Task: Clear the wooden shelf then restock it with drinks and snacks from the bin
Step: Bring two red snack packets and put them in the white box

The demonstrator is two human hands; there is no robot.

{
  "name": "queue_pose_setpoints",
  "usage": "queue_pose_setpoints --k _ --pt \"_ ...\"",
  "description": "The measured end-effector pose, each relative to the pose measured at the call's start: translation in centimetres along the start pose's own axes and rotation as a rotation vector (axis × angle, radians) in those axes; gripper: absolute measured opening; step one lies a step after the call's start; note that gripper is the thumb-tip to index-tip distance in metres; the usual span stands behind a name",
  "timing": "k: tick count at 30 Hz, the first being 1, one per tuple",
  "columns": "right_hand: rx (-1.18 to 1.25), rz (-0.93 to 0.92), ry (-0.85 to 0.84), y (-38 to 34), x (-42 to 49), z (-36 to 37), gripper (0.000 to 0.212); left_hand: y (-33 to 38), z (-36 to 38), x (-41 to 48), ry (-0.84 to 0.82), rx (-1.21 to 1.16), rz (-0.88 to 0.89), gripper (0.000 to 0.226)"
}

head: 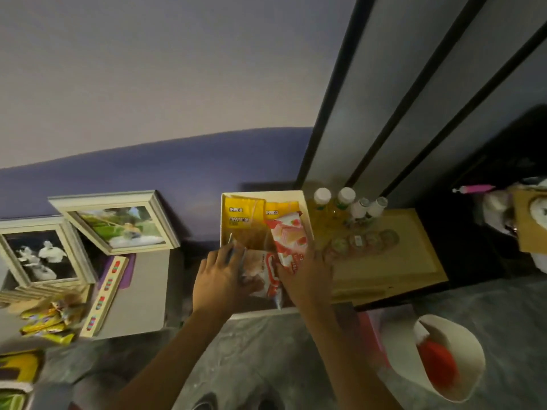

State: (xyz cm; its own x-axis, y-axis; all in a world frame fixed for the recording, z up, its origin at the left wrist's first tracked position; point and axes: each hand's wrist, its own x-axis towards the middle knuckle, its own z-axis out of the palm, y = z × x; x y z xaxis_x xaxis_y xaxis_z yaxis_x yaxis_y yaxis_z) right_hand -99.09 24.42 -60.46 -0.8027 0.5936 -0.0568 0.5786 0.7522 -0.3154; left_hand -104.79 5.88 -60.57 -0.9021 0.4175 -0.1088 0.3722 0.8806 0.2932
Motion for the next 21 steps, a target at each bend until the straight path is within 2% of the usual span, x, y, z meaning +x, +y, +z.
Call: queue_pose_setpoints --k 5,11,17,21 --pt "-0.106 -0.030 0.044 0.4 0.1 1.8 0.108 -0.8 1.5 2.0 -0.053 0.067 0.080 0.107" --pt "-0.024 -0.068 -0.019 0.6 0.4 0.9 0.100 -1.0 1.5 1.8 -0.023 0.103 0.111 0.110" --pt "0.095 -0.135 -0.076 -0.1 1.6 -5.1 0.092 0.3 -5.5 2.1 0.057 -0.030 0.075 0.104" --pt "0.073 -0.153 -0.036 -2.1 2.4 -13.6 0.106 0.5 -13.1 2.8 0.158 -0.063 0.040 0.103"
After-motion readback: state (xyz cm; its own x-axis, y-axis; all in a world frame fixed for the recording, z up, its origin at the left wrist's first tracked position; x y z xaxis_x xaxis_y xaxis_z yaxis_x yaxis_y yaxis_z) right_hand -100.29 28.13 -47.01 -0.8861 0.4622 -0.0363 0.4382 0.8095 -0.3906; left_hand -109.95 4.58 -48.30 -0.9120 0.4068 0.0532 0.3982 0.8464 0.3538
